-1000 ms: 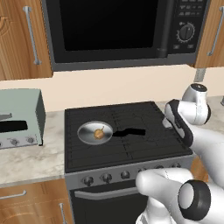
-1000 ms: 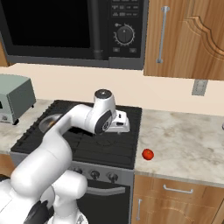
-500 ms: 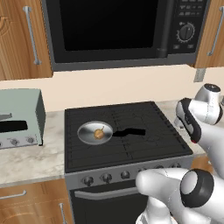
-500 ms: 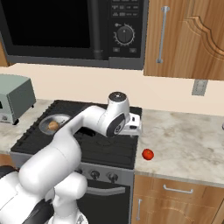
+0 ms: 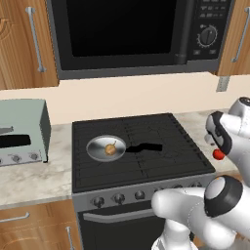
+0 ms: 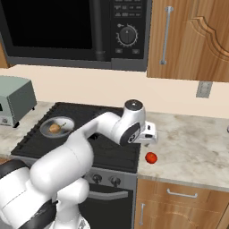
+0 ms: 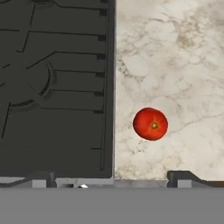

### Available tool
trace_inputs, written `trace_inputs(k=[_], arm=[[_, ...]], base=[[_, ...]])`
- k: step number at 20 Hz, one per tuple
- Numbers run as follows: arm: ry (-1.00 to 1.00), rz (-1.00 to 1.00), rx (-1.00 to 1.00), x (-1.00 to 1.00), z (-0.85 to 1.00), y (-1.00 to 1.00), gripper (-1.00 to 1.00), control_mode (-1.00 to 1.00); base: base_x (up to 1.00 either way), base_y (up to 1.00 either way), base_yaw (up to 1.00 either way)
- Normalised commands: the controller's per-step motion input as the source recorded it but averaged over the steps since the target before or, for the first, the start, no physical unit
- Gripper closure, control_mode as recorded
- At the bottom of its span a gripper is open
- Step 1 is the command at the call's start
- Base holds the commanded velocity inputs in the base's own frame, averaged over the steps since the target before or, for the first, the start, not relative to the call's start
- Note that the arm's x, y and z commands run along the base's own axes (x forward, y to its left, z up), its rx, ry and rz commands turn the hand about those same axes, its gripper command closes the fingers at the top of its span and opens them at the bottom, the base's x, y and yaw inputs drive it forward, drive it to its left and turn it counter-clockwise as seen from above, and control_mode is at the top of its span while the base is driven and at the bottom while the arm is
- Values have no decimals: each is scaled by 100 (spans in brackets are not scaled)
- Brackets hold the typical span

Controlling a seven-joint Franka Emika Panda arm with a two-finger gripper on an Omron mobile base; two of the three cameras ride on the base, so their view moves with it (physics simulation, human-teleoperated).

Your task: Place the pan on the front left burner on the stove. Then place the tomato and the onion in the pan and turn on the front left burner.

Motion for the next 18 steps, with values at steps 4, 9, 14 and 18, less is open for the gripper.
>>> trace_inputs(k=[4,9,14,18], arm=[[2,0,0,0,-13,-40,-100,-100],[4,0,2,3,-15,-33,-100,-100],[5,0,5,6,-20,-23,-100,-100],[9,0,6,12,-29,-8,-100,-100]], base=[[0,0,0],[0,0,0],[0,0,0],[0,0,0]])
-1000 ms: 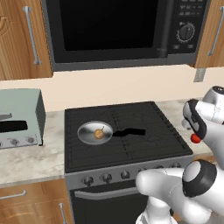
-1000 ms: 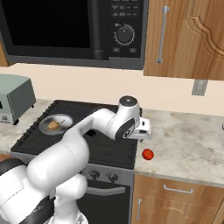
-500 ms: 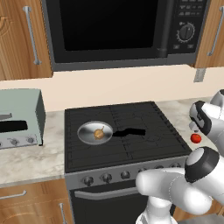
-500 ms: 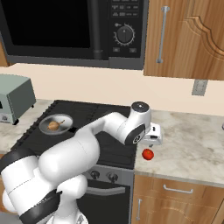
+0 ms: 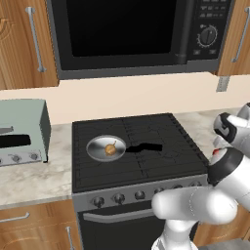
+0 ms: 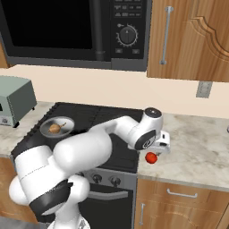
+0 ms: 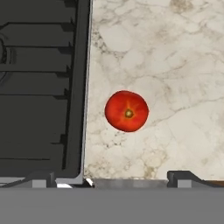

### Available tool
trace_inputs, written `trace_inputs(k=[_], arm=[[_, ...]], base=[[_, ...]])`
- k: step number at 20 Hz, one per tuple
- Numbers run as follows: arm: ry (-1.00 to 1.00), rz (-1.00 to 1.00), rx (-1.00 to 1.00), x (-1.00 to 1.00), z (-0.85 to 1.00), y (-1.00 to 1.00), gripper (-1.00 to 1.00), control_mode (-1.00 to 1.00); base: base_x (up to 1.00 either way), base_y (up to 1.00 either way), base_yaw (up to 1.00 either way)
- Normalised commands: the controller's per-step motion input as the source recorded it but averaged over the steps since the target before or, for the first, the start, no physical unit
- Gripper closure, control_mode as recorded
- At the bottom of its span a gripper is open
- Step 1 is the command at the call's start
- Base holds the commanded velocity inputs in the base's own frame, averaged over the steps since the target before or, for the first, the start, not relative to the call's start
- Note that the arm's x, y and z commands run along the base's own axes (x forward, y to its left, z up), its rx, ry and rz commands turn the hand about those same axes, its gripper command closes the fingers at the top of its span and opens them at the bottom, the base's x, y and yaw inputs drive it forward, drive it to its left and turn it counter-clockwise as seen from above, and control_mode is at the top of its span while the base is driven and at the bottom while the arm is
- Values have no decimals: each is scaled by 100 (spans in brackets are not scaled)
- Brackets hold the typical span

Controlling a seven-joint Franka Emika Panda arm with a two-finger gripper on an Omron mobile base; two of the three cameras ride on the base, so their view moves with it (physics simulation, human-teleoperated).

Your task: Place the pan on the front left burner on the stove. Then place the tomato and the onion in the pan and turn on the front left burner.

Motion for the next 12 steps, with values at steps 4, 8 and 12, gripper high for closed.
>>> trace_inputs(k=[4,8,12], arm=[[8,0,5,20,-24,0,-100,-100],[6,0,3,20,-19,-3,-100,-100],[6,0,0,9,-20,-8,-100,-100]], base=[[0,0,0],[0,0,0],[0,0,0]])
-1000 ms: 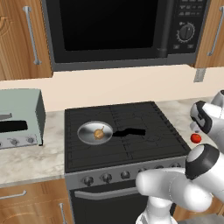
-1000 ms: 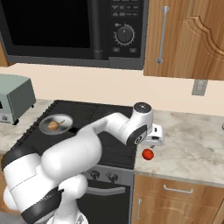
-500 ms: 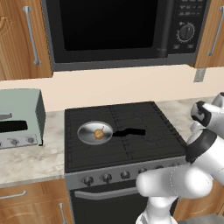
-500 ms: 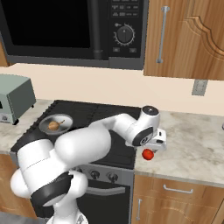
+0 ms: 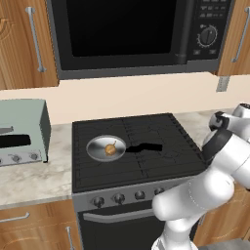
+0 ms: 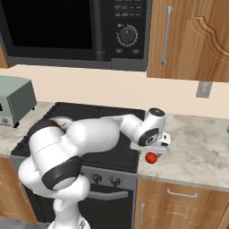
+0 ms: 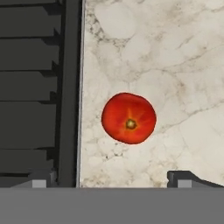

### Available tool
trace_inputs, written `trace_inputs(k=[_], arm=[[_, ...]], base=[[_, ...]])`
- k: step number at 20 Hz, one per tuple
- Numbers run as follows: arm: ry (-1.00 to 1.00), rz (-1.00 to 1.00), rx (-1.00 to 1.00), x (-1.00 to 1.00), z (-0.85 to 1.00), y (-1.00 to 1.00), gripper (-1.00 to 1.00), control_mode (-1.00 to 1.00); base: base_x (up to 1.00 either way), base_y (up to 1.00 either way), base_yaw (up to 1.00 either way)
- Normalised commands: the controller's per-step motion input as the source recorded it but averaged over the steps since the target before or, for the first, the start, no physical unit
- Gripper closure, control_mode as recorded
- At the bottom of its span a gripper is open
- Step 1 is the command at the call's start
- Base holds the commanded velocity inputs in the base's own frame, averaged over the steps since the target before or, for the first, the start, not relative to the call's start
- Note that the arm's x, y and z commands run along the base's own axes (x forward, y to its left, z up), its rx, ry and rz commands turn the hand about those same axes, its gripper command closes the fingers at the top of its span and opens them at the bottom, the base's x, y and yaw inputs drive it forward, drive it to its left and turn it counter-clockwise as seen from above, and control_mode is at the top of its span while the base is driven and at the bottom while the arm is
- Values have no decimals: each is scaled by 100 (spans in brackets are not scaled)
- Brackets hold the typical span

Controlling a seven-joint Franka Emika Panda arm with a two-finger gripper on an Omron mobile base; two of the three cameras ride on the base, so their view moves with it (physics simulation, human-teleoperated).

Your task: Place the pan on the front left burner on the stove. Then place the tomato and the onion in the pan and turn on the front left burner.

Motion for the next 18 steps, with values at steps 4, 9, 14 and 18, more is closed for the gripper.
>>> trace_inputs(k=[4,9,14,18], arm=[[5,0,0,11,-21,-9,-100,-100],[4,0,3,17,-21,-8,-100,-100],[3,0,2,11,-18,-8,-100,-100],[2,0,3,12,-18,-7,-100,-100]], base=[[0,0,0],[0,0,0],[0,0,0],[0,0,0]])
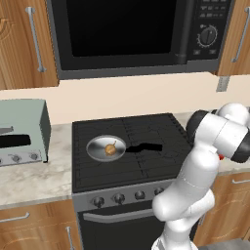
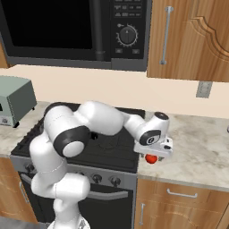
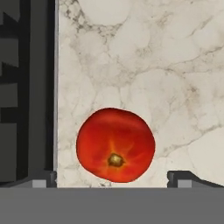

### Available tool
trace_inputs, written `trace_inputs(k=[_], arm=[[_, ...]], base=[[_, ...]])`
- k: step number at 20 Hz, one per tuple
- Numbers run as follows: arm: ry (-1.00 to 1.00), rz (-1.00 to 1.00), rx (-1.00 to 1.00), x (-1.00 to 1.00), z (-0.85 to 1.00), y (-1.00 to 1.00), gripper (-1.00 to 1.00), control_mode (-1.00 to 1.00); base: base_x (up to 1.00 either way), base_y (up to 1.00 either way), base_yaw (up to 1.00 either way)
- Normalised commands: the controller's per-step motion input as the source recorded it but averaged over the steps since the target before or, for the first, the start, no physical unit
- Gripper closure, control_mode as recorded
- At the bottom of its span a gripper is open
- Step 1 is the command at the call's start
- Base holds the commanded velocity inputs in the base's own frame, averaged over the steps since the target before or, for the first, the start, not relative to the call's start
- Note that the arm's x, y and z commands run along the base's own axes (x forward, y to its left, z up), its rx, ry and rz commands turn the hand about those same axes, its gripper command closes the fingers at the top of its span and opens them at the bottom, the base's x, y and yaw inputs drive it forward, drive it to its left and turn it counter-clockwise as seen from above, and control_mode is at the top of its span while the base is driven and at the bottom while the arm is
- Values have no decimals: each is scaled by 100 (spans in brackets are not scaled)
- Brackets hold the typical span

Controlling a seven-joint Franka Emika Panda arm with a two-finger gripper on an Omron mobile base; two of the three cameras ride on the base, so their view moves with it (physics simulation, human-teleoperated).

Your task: Place the pan on the front left burner on the stove. Then place the tomato and the onion in the pan and turn on the front left burner.

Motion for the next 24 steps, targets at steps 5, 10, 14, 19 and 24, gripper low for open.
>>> trace_inputs(k=[5,10,14,19,24], arm=[[3,0,3,17,-20,-5,-100,-100],[6,0,3,11,-22,0,100,-100],[5,0,1,11,-15,0,100,-100],[-2,0,0,-3,9,0,100,-100],[-8,0,0,-6,32,13,100,-100]], base=[[0,0,0],[0,0,0],[0,0,0],[0,0,0],[0,0,0]])
